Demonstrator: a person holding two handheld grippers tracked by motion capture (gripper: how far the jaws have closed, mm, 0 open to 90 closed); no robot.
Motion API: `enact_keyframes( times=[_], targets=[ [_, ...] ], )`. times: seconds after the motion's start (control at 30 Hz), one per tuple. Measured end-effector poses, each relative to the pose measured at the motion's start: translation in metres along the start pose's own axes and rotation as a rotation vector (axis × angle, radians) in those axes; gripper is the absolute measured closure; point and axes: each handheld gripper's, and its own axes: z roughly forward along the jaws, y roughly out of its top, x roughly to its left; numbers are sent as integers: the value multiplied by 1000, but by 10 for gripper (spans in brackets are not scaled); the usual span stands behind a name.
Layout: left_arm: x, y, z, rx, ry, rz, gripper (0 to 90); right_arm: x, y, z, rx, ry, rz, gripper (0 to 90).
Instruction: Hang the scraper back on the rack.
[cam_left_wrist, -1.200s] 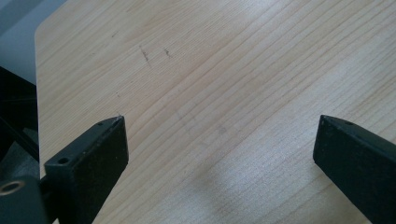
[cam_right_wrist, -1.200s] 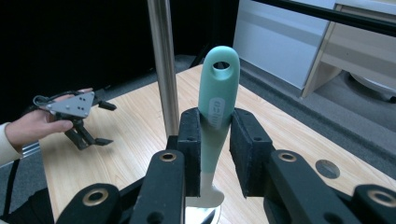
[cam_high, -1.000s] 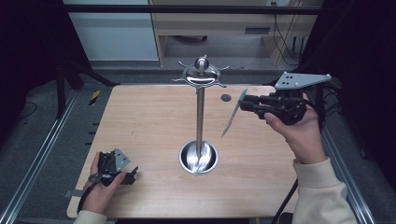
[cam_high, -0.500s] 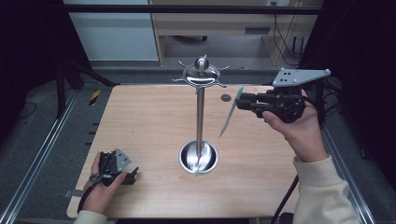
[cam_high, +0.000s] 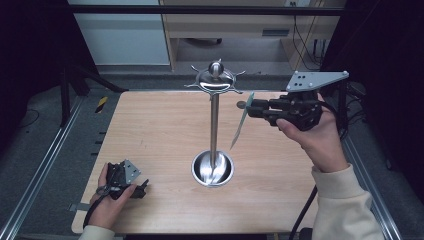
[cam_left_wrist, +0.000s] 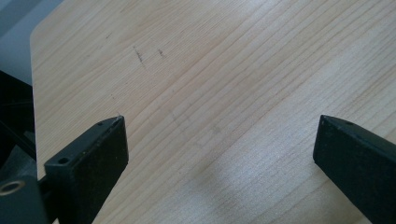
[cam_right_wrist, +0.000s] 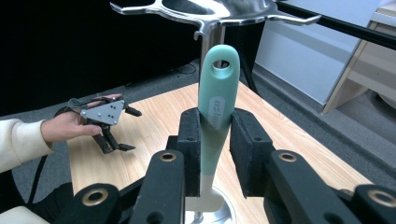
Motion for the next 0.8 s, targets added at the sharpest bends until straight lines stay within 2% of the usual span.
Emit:
enact_keyframes(
  times=[0.8],
  targets=[
    [-1,0,0,3,-4,6,30,7,10,4,13,2,-9,742]
  ],
)
